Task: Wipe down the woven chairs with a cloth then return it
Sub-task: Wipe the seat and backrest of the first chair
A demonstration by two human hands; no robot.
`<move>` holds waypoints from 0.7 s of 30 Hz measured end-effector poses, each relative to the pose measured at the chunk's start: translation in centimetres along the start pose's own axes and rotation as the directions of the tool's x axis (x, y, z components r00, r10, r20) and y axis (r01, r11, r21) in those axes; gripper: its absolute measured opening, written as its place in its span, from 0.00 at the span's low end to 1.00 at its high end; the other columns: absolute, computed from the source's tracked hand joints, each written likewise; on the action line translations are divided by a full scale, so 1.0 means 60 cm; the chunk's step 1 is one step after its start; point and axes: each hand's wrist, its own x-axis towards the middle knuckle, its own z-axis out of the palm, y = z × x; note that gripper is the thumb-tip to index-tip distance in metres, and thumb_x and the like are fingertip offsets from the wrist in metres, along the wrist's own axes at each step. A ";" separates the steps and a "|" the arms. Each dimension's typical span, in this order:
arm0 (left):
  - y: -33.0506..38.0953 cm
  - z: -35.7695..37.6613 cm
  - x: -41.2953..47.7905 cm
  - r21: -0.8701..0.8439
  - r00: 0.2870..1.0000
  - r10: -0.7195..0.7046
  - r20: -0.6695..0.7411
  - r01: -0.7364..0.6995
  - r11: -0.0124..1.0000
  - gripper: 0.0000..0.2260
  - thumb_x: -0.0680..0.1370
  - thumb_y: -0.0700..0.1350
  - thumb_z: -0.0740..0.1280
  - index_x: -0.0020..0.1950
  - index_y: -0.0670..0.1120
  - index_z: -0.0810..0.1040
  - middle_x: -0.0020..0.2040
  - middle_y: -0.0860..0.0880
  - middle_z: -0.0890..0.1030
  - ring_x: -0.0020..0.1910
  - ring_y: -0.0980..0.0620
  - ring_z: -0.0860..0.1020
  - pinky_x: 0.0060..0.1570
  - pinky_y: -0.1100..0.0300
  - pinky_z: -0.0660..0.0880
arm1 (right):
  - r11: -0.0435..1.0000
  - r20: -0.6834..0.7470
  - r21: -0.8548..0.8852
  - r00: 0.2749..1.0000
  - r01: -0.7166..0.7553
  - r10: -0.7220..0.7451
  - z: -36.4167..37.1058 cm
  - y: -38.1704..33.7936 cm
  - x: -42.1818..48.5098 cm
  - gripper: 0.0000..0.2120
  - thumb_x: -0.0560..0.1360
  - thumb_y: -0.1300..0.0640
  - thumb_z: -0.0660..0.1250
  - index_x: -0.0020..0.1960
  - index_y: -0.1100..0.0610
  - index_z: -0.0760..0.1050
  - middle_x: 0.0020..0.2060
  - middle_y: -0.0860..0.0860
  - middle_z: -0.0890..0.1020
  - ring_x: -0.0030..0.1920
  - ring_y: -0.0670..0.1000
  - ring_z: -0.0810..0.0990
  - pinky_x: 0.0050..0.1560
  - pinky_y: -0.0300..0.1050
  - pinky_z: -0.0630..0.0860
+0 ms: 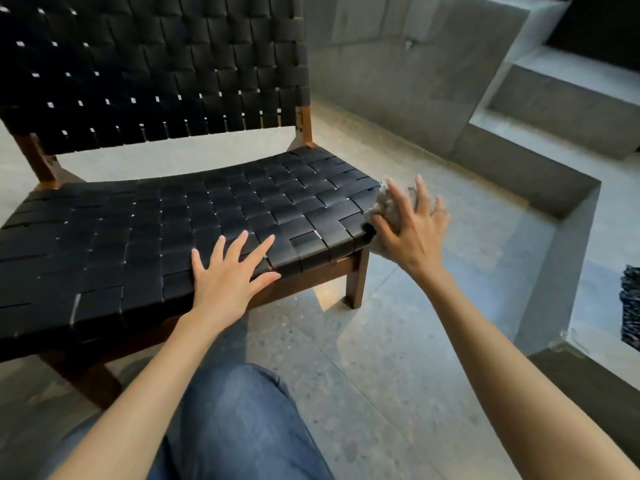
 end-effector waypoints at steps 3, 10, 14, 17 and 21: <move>0.000 0.000 0.000 0.005 1.000 -0.005 -0.010 0.005 1.000 0.31 0.72 0.68 0.43 0.74 0.65 0.42 0.78 0.50 0.50 0.77 0.44 0.46 0.71 0.37 0.45 | 0.978 0.059 0.153 0.989 -0.141 0.133 0.023 -0.010 0.020 0.21 0.74 0.38 0.63 0.66 0.39 0.71 0.73 0.53 0.63 0.67 0.64 0.64 0.68 0.60 0.63; 0.006 0.003 -0.004 0.020 0.999 -0.018 -0.029 0.019 1.000 0.31 0.72 0.67 0.42 0.72 0.63 0.38 0.78 0.50 0.49 0.77 0.44 0.46 0.71 0.37 0.45 | 0.834 -0.093 0.353 0.871 -0.424 0.483 0.026 -0.021 0.048 0.16 0.78 0.43 0.61 0.54 0.55 0.77 0.52 0.55 0.79 0.50 0.56 0.77 0.45 0.42 0.64; 0.004 0.000 -0.007 0.025 0.999 -0.006 -0.040 0.007 1.000 0.32 0.71 0.67 0.42 0.74 0.63 0.40 0.78 0.49 0.50 0.77 0.44 0.47 0.71 0.36 0.46 | 0.766 -0.134 0.436 0.808 -0.472 0.574 0.038 -0.030 0.030 0.20 0.80 0.42 0.57 0.61 0.55 0.74 0.56 0.55 0.77 0.52 0.55 0.77 0.51 0.44 0.69; 0.004 0.002 -0.009 0.066 0.998 0.005 -0.056 -0.002 0.998 0.32 0.71 0.66 0.41 0.75 0.62 0.42 0.78 0.48 0.51 0.77 0.43 0.48 0.71 0.37 0.47 | 0.801 -0.123 0.460 0.866 -0.382 0.484 0.043 -0.022 0.005 0.21 0.80 0.42 0.57 0.66 0.53 0.70 0.60 0.55 0.74 0.53 0.55 0.77 0.51 0.45 0.69; -0.002 0.013 -0.013 0.121 0.982 0.095 -0.161 -0.076 0.990 0.32 0.74 0.64 0.46 0.76 0.53 0.59 0.74 0.42 0.65 0.72 0.38 0.63 0.67 0.35 0.59 | 0.663 -0.133 0.661 0.814 -0.351 0.565 0.068 -0.046 -0.059 0.23 0.80 0.46 0.60 0.73 0.51 0.63 0.65 0.53 0.69 0.56 0.47 0.72 0.54 0.39 0.67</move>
